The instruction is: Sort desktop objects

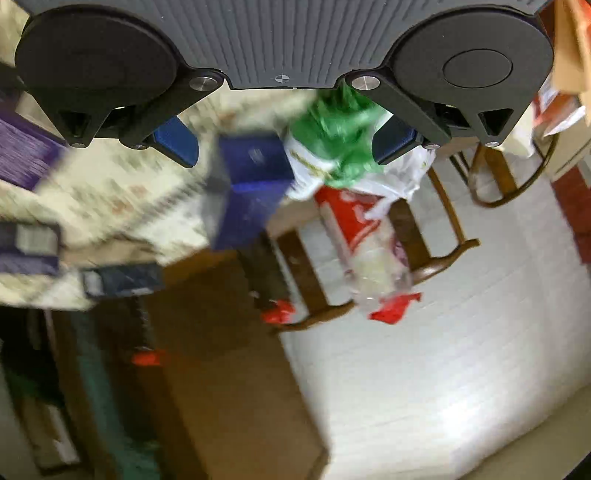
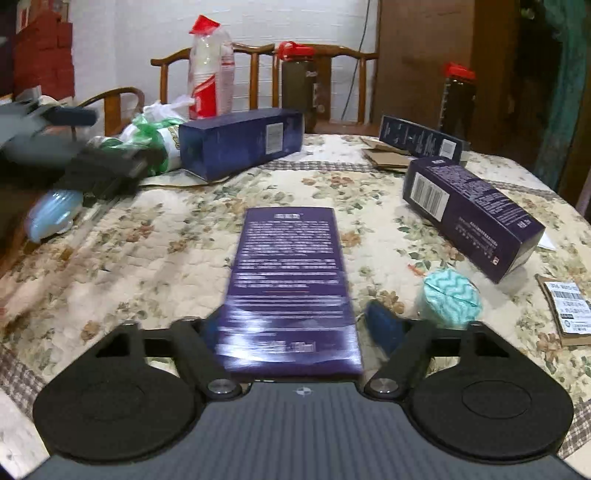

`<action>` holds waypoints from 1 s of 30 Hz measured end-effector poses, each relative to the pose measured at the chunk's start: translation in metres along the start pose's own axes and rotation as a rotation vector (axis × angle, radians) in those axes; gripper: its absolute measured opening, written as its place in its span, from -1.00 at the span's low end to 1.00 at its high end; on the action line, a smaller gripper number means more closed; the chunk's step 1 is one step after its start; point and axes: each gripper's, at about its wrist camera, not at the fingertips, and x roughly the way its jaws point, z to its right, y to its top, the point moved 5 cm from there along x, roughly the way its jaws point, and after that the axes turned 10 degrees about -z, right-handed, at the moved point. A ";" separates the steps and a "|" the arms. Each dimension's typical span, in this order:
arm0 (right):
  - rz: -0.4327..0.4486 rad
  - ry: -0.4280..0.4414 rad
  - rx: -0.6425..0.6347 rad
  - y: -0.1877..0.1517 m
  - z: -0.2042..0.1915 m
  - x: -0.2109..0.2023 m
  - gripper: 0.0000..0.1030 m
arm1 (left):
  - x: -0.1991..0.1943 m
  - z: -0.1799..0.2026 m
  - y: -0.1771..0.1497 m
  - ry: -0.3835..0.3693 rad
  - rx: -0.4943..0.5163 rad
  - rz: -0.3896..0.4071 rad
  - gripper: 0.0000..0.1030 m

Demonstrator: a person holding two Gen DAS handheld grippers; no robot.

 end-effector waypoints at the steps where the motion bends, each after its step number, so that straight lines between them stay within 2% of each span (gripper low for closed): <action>1: 0.003 -0.010 -0.006 0.000 0.000 -0.001 0.29 | 0.009 -0.001 0.005 0.005 -0.008 -0.018 1.00; 6: 0.000 -0.004 -0.011 0.001 0.003 0.000 0.35 | 0.056 -0.001 0.025 0.076 -0.029 -0.076 1.00; 9: -0.008 -0.002 -0.002 0.004 0.004 0.002 0.45 | 0.075 0.003 0.029 0.061 -0.060 -0.111 1.00; 13: -0.016 -0.022 0.024 0.010 0.001 0.009 0.72 | 0.096 0.010 0.027 0.009 -0.115 -0.152 1.00; 15: -0.007 -0.038 0.033 0.011 -0.001 0.012 0.75 | 0.102 0.012 0.025 0.019 -0.119 -0.131 1.00; 18: 0.000 -0.042 0.034 0.012 -0.003 0.013 0.74 | 0.107 0.017 0.024 -0.008 -0.094 -0.098 1.00; 19: 0.003 -0.038 0.026 0.012 -0.003 0.013 0.59 | 0.107 0.018 0.024 -0.027 -0.090 -0.086 0.98; 20: 0.008 -0.022 0.019 0.013 -0.004 0.012 0.35 | 0.108 0.020 0.024 -0.050 -0.090 -0.073 0.71; 21: 0.012 -0.018 0.014 0.013 -0.005 0.011 0.29 | 0.108 0.021 0.025 -0.089 -0.095 -0.069 0.48; 22: 0.011 -0.017 0.011 0.015 -0.006 0.010 0.28 | 0.109 0.021 0.024 -0.122 -0.108 -0.072 0.46; 24: 0.010 -0.014 0.008 0.015 -0.005 0.010 0.28 | 0.112 0.023 0.024 -0.210 -0.124 -0.092 0.27; 26: 0.010 -0.001 0.022 0.014 -0.003 0.010 0.28 | 0.110 0.026 0.023 -0.301 -0.139 -0.094 0.25; 30: 0.020 -0.003 0.047 0.011 0.002 0.006 0.28 | 0.098 0.039 0.019 -0.324 -0.088 -0.079 0.23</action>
